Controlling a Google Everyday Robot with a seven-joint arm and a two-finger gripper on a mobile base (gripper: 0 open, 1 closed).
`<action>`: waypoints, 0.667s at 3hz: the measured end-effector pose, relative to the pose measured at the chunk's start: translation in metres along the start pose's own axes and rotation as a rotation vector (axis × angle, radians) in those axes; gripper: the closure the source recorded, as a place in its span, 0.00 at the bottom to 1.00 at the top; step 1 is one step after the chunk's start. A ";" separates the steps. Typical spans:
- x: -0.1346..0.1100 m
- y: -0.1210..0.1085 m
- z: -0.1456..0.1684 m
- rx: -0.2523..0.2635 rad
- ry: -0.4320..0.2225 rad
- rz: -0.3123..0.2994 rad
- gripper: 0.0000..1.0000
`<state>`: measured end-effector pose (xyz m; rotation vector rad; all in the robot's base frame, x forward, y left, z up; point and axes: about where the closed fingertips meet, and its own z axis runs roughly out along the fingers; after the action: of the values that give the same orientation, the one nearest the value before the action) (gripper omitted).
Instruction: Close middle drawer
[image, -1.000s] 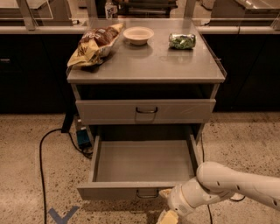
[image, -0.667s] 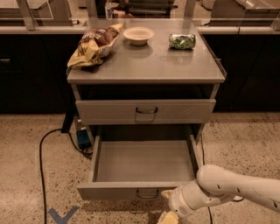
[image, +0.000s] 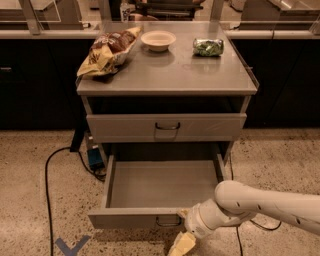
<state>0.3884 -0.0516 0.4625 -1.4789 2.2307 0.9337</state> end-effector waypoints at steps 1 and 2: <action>0.003 -0.001 0.001 0.002 0.001 0.006 0.00; 0.015 -0.015 0.000 0.028 -0.007 0.042 0.00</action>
Offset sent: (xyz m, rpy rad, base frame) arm 0.0192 -0.0333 -0.0276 -0.0203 0.0092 -0.1140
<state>0.3958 -0.0657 0.4486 -1.4198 2.2688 0.9157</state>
